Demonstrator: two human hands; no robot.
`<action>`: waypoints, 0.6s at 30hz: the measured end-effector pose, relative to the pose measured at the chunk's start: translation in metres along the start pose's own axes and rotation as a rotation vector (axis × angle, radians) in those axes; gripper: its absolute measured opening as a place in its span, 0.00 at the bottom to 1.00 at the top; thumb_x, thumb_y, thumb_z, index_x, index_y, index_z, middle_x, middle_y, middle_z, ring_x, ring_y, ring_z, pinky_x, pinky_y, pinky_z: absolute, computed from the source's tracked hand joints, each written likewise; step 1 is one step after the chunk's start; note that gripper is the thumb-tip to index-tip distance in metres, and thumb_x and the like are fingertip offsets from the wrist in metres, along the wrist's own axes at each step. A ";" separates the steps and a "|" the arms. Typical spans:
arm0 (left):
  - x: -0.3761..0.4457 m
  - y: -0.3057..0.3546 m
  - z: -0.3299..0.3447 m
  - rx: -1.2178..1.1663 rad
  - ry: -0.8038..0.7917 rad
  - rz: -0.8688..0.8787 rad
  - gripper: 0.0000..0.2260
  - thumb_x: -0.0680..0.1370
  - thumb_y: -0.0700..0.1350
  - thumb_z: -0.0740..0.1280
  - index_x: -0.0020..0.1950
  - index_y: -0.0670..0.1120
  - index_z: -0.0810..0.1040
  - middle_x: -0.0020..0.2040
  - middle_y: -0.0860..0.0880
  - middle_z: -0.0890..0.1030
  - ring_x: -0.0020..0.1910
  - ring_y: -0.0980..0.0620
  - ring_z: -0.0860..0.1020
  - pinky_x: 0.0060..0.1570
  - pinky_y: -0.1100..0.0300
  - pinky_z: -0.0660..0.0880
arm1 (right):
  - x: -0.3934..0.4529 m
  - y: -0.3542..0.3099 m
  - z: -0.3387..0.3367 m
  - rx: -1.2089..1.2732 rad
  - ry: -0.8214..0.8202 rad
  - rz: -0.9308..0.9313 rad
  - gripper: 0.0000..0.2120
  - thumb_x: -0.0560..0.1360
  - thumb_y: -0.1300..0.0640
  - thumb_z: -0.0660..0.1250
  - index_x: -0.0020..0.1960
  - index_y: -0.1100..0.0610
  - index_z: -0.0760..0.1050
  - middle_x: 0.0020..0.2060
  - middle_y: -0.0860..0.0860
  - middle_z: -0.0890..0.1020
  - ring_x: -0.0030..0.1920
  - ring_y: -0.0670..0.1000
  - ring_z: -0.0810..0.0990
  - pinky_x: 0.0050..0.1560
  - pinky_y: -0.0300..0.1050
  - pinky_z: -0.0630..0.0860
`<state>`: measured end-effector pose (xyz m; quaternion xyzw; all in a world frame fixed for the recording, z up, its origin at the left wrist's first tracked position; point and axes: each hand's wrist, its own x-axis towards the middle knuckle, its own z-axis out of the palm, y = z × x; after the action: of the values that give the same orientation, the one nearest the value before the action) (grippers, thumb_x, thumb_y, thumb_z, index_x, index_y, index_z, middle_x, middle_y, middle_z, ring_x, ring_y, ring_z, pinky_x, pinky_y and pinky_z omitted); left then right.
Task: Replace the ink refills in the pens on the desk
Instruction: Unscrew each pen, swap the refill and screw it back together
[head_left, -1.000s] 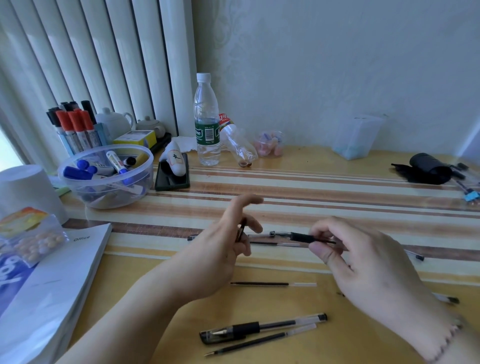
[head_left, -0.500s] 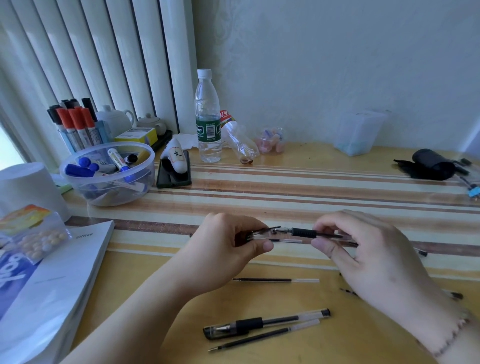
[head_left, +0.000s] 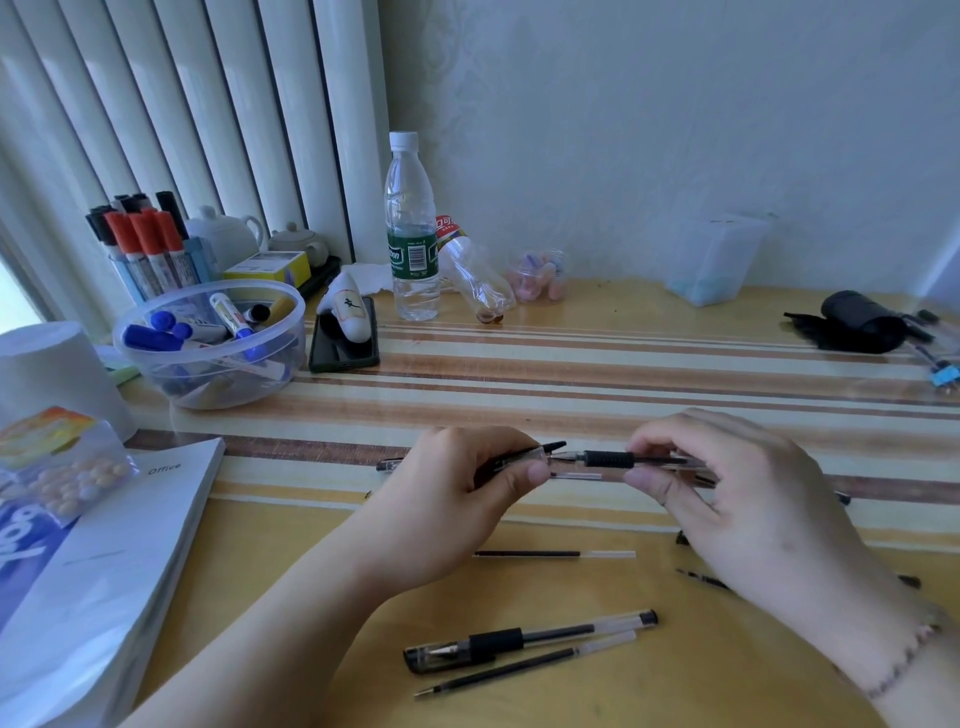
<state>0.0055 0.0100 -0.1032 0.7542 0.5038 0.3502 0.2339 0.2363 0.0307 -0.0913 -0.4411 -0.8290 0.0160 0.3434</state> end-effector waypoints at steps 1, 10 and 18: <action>0.000 0.001 0.001 0.003 -0.016 0.004 0.11 0.80 0.54 0.63 0.42 0.51 0.77 0.30 0.52 0.70 0.29 0.57 0.65 0.30 0.67 0.63 | 0.000 0.000 0.000 -0.010 0.000 -0.013 0.10 0.71 0.44 0.64 0.45 0.48 0.79 0.38 0.39 0.80 0.39 0.45 0.79 0.38 0.48 0.78; -0.002 0.006 0.004 0.128 -0.091 0.094 0.09 0.82 0.48 0.62 0.47 0.47 0.78 0.30 0.50 0.74 0.30 0.51 0.70 0.29 0.66 0.63 | -0.004 -0.006 0.008 -0.042 -0.011 -0.134 0.05 0.72 0.48 0.67 0.43 0.49 0.79 0.35 0.37 0.78 0.35 0.46 0.76 0.38 0.46 0.74; -0.005 0.004 0.003 0.230 -0.106 0.172 0.10 0.82 0.49 0.58 0.42 0.49 0.73 0.32 0.56 0.71 0.30 0.56 0.68 0.31 0.67 0.62 | -0.009 -0.016 0.015 0.026 0.036 -0.073 0.04 0.69 0.55 0.70 0.41 0.53 0.83 0.32 0.42 0.82 0.32 0.44 0.78 0.33 0.36 0.74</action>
<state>0.0093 0.0037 -0.1038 0.8338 0.4612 0.2686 0.1414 0.2194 0.0186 -0.1029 -0.4063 -0.8379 0.0065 0.3644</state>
